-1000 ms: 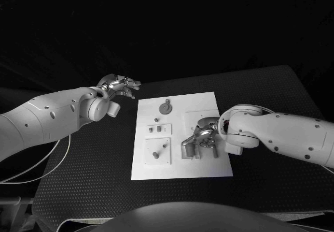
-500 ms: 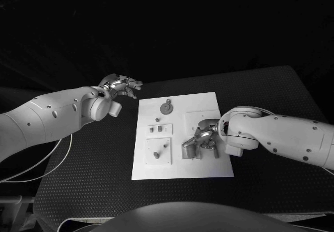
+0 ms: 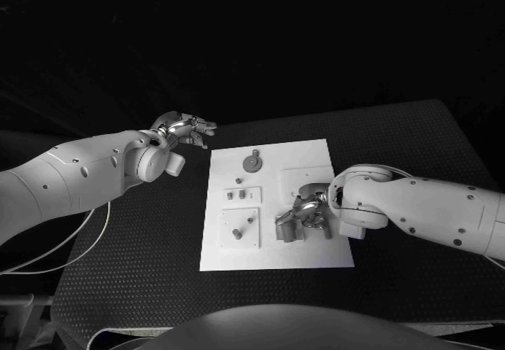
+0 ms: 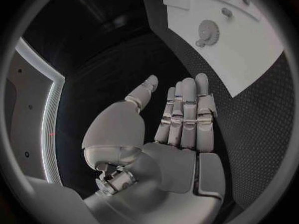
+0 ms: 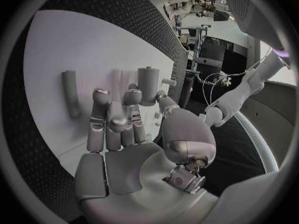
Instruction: Assemble the parts on the task board
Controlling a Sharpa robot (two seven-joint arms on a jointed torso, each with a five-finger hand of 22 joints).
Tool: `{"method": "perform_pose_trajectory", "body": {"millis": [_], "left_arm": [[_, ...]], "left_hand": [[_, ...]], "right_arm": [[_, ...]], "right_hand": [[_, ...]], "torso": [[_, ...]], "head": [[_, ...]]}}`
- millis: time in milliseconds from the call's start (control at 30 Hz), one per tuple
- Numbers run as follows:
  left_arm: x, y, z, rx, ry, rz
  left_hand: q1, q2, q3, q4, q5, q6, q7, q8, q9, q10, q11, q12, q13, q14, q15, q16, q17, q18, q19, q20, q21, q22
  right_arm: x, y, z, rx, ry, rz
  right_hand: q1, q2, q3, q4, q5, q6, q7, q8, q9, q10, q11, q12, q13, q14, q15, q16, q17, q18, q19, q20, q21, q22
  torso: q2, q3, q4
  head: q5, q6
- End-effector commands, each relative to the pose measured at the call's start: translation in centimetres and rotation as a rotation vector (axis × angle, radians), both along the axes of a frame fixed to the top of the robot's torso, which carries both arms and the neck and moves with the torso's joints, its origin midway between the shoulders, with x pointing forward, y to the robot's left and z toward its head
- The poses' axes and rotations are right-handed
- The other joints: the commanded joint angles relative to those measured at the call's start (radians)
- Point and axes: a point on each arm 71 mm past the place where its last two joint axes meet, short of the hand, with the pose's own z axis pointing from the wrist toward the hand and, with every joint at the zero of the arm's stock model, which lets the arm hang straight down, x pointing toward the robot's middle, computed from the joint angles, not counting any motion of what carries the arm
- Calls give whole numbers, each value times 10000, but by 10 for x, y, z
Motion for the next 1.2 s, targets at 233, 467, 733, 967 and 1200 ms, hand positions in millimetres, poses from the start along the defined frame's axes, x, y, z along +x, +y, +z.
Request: {"method": "perform_pose_trajectory", "body": {"millis": [233, 467, 733, 967, 1200], "left_arm": [[0, -3, 1, -58, -22, -189], [0, -2, 1, -46, -15, -165], [0, -3, 1, -56, -4, -195], [0, -3, 1, -56, 23, -211], [0, -3, 0, -53, 39, -221]], "left_hand": [[-123, -10, -61, 18, -33, -55, -1, 46, -13, -21, 11, 6, 13, 75, -14, -41, 18, 114, 48, -15, -66, 16], [-144, -2, -62, 25, -33, -56, 0, 48, -14, -22, 11, 5, 13, 74, -14, -43, 20, 113, 49, -14, -70, 18], [-157, 1, -61, 28, -33, -57, 0, 48, -15, -22, 11, 5, 14, 74, -14, -44, 21, 114, 50, -14, -72, 19], [-168, 2, -61, 29, -33, -58, 0, 49, -16, -24, 12, 4, 14, 74, -14, -45, 23, 114, 50, -15, -74, 21], [-175, 2, -61, 31, -33, -59, 0, 49, -16, -25, 12, 3, 14, 74, -14, -46, 23, 114, 50, -15, -75, 22]], "right_arm": [[2, -1, 0, -17, -476, -165], [4, -3, 1, -47, -674, -241], [3, -2, 0, -125, -478, -113], [2, -1, 0, -152, -366, -18], [1, 1, -1, -159, -318, 56]], "right_hand": [[-270, 36, 1661, -1449, 57, -6, 24, -29, 32, 36, 19, 1, -23, 29, -75, -62, -15, 148, 45, -6, -60, 148], [-320, 34, 1698, -1437, 59, 5, 18, -25, 45, 39, 13, 6, -21, 34, -81, -61, -14, 148, 60, -16, -58, 148], [-351, 24, 1715, -1433, 57, 6, 16, -25, 50, 39, 11, 9, -19, 37, -85, -60, -12, 148, 68, -21, -58, 148], [-387, 15, 1734, -1428, 58, -5, 17, -32, 54, 33, 11, 8, -19, 36, -86, -63, -13, 148, 67, -24, -62, 147], [-395, 16, 1742, -1428, 58, -8, 17, -34, 56, 30, 12, 7, -19, 35, -87, -65, -13, 148, 67, -26, -64, 147]], "torso": [[-1, 0, -4], [1, 4, 3], [3, 6, -14], [2, 10, -15], [3, 8, -15]], "head": [[29, 1], [41, 1], [63, 1], [58, 1], [57, 1]]}}
